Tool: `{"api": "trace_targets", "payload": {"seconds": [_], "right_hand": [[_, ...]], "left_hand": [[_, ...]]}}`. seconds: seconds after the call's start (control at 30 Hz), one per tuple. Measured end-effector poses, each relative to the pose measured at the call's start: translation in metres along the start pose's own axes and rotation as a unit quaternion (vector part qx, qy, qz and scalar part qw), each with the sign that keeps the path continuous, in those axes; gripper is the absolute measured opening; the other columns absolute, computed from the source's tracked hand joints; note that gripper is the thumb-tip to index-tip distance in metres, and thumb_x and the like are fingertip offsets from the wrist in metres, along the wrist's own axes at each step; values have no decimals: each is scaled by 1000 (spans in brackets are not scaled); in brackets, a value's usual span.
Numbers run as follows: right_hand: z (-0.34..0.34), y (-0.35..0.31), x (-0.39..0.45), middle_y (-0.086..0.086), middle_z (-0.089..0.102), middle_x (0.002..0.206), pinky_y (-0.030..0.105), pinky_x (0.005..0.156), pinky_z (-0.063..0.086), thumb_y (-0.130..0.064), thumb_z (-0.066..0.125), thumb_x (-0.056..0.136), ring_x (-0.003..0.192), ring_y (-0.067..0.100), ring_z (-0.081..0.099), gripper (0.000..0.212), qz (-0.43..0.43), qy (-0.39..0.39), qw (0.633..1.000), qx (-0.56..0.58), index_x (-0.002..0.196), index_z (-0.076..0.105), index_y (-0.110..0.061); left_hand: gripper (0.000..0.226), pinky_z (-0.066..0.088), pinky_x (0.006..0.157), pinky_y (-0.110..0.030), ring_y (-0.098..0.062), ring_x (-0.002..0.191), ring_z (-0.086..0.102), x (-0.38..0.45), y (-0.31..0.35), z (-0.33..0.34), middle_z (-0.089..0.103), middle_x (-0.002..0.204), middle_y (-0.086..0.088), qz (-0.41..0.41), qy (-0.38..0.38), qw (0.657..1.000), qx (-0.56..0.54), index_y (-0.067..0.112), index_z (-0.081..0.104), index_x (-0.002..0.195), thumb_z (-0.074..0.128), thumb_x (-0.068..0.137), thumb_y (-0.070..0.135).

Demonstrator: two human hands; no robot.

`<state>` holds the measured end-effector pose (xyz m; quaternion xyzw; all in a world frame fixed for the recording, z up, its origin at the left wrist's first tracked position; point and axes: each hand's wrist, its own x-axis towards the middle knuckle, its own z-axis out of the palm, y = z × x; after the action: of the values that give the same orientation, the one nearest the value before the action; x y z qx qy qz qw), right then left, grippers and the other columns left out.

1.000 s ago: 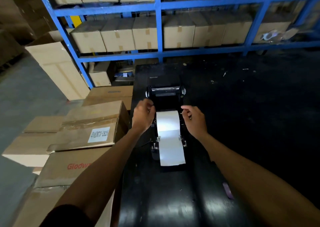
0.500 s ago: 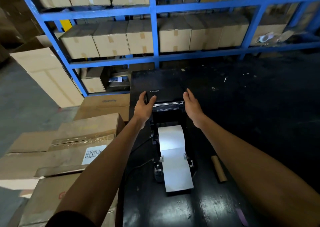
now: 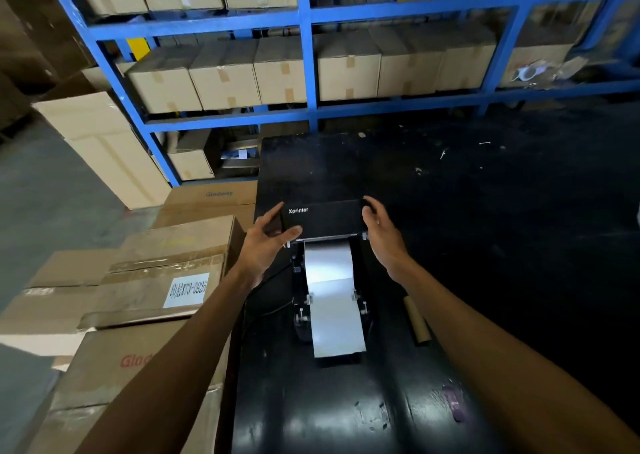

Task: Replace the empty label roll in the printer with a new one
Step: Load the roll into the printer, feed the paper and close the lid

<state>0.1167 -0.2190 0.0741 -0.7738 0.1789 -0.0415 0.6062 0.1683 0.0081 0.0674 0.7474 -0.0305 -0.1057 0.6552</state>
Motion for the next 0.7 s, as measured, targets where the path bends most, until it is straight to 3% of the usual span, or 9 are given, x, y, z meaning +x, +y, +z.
{"api": "trace_targets", "payload": {"seconds": [0.13, 0.2, 0.27, 0.33, 0.43, 0.6, 0.7], "right_hand": [[-9, 18, -26, 3, 52, 145, 38, 114, 34, -42, 36, 102, 135, 25, 45, 46, 22, 5, 999, -36, 140, 50, -20], [-13, 27, -39, 6, 52, 145, 40, 115, 32, -43, 35, 102, 136, 27, 44, 49, 40, -3, 998, -49, 138, 52, -15], [-16, 36, -55, 2, 50, 146, 39, 116, 32, -44, 36, 101, 137, 25, 44, 48, 44, -26, 998, -48, 140, 50, -19], [-16, 45, -65, -1, 49, 147, 38, 115, 33, -42, 38, 101, 137, 22, 44, 45, 50, -41, 997, -38, 143, 46, -26], [-17, 55, -76, -3, 48, 148, 34, 113, 34, -35, 40, 100, 138, 21, 42, 44, 76, -58, 995, -31, 144, 43, -33], [-19, 62, -89, -2, 52, 144, 17, 76, 18, -25, 39, 101, 133, 20, 45, 46, 99, -64, 991, -69, 146, 39, -33], [-14, 67, -89, -1, 49, 147, 20, 87, 26, -24, 41, 100, 135, 20, 44, 47, 90, -58, 991, -79, 146, 39, -32]], "left_hand": [[73, 54, 72, -10, 7, 84, 68, -38, -3, -1, 69, 105, 5, -25, -1, 999, 46, 17, 46, 145, 76, 80, 2], [68, 56, 78, -14, 8, 81, 68, -56, -9, 2, 70, 107, 5, -39, 4, 998, 45, 14, 45, 145, 71, 84, -2], [61, 53, 96, -29, 2, 93, 68, -74, -17, 9, 69, 119, -1, -53, 24, 998, 14, 14, 46, 144, 66, 89, -1], [55, 47, 106, -42, -15, 110, 66, -84, -27, 16, 67, 127, -7, -63, 42, 997, -20, 14, 47, 145, 62, 92, 3], [50, 52, 101, -46, -22, 115, 65, -99, -42, 26, 66, 129, -9, -86, 66, 993, -43, 20, 48, 144, 58, 97, 11], [52, 54, 97, -47, -20, 116, 63, -112, -55, 35, 62, 134, -8, -95, 91, 991, -34, 24, 49, 143, 61, 94, 11], [56, 53, 99, -47, -21, 121, 60, -114, -53, 35, 60, 136, -5, -97, 104, 990, -21, 22, 49, 143, 65, 92, 6]]}}
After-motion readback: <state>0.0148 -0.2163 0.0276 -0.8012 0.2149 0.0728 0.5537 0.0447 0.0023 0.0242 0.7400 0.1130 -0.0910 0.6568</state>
